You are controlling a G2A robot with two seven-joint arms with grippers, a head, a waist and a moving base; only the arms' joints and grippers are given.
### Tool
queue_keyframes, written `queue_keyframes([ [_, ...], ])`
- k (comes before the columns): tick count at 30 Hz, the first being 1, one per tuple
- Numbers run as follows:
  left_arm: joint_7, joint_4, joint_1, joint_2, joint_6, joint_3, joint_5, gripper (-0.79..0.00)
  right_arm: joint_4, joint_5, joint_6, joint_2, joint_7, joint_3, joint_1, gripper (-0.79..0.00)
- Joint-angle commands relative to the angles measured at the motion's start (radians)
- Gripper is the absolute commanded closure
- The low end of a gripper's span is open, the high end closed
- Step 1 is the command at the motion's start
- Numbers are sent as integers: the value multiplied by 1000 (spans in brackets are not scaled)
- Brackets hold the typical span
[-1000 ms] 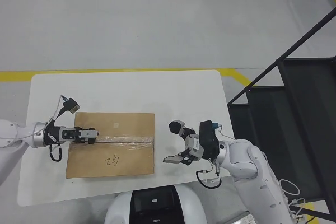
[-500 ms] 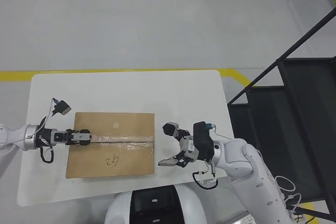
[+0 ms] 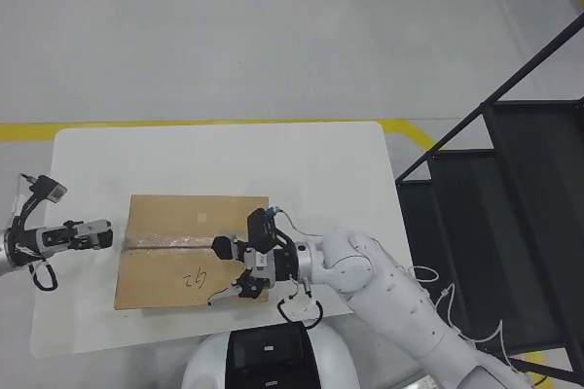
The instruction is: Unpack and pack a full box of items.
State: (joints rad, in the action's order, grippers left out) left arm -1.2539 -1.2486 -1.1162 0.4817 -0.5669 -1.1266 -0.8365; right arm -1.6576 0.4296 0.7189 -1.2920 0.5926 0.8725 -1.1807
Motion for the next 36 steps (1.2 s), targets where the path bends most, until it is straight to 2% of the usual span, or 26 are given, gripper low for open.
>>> queue_keyframes([
  [1, 21, 0, -37, -8, -21, -45, -49, -785, 41, -41, -48, -15, 6, -53, 49, -785],
  [6, 49, -23, -129, -21, -49, -134, -130, -785, 133, -118, -160, -56, -26, -141, 137, -785],
  [10, 44, -48, -178, -18, -44, -173, -164, -785, 215, -152, -223, -84, -62, -189, 184, -785],
  [15, 35, -75, -197, -7, -35, -193, -142, -785, 299, -163, -276, -108, -79, -226, 211, -785],
  [20, 20, -74, -198, 4, -19, -211, -126, -785, 299, -165, -277, -105, -79, -214, 190, -785],
  [28, 0, -93, -181, 27, 0, -238, -147, -785, 67, -145, -158, -67, -188, -88, 69, -785],
  [36, 14, -119, -135, 65, -13, -212, -140, -785, -160, -25, -78, 11, -330, 215, -242, -785],
])
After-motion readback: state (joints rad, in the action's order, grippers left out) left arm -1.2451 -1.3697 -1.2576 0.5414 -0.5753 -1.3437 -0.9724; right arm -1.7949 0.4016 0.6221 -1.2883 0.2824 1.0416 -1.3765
